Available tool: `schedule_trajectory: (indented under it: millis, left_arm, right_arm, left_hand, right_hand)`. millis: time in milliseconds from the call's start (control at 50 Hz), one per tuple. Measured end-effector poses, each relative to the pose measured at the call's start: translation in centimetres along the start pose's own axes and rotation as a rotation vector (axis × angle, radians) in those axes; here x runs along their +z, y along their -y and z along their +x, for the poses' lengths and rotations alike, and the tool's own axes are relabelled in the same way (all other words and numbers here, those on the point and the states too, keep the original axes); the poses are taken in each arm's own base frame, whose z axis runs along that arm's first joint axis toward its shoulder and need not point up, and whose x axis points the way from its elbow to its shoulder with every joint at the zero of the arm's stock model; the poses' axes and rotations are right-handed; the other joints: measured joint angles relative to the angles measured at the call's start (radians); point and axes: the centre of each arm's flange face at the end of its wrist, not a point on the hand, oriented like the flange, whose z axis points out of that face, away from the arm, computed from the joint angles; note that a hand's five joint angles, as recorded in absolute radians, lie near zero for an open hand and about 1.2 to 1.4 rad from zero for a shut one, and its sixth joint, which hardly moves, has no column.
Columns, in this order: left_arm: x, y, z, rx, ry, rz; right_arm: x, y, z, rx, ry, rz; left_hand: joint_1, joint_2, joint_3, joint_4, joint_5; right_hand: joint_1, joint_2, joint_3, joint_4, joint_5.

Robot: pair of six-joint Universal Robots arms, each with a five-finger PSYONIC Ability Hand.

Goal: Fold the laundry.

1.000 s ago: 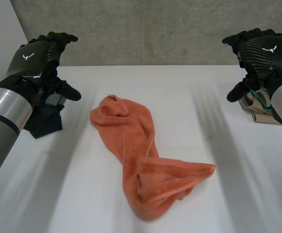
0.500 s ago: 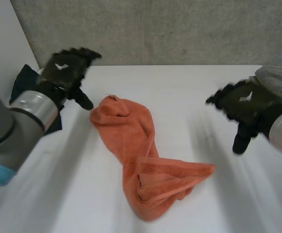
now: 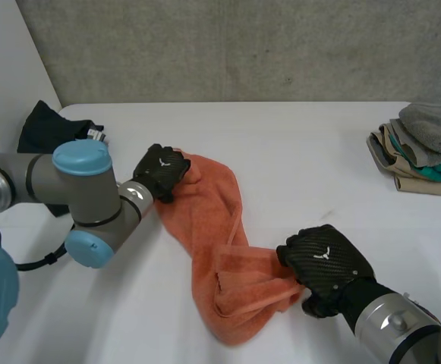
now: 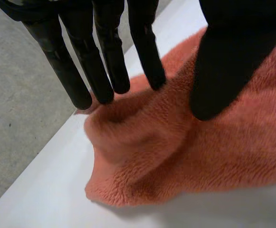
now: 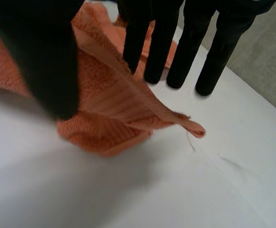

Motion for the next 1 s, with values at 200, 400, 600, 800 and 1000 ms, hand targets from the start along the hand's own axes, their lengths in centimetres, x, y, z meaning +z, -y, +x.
schedule_trajectory:
  millis: [200,400,600,800,1000]
  left_arm:
    - [-0.8,0.4,0.0,0.088,0.055,-0.043]
    - [-7.1,4.9,-1.5,0.062,0.179,-0.073]
    - [-17.3,5.2,3.3,-0.027,0.006,-0.219]
    - [-22.4,7.0,6.3,-0.112,-0.142,-0.286]
    - [-15.5,8.7,-0.8,-0.177,0.129,-0.102]
  right_arm:
    - [2.3,0.1,0.6,0.042,-0.024,0.006]
    - [5.2,3.6,4.8,-0.042,-0.161,0.084]
    - [8.3,5.5,8.7,-0.152,-0.293,0.103]
    - [8.8,5.0,8.8,-0.151,-0.304,0.078]
    - [7.8,4.3,8.0,-0.149,-0.276,0.057]
  left_hand:
    - [0.231,0.311,0.324,0.327,0.282]
    - [0.231,0.312,0.325,0.327,0.282]
    - [0.231,0.315,0.328,0.328,0.282]
    - [-0.698,-0.609,-0.574,-0.590,-0.583]
    - [-0.710,-0.656,-0.633,-0.645,-0.638]
  right_hand:
    - [0.381,0.440,0.464,0.473,0.437]
    - [0.381,0.440,0.464,0.475,0.437]
    - [0.381,0.440,0.464,0.476,0.437]
    - [0.381,0.440,0.464,0.476,0.437]
    - [0.381,0.440,0.464,0.477,0.437]
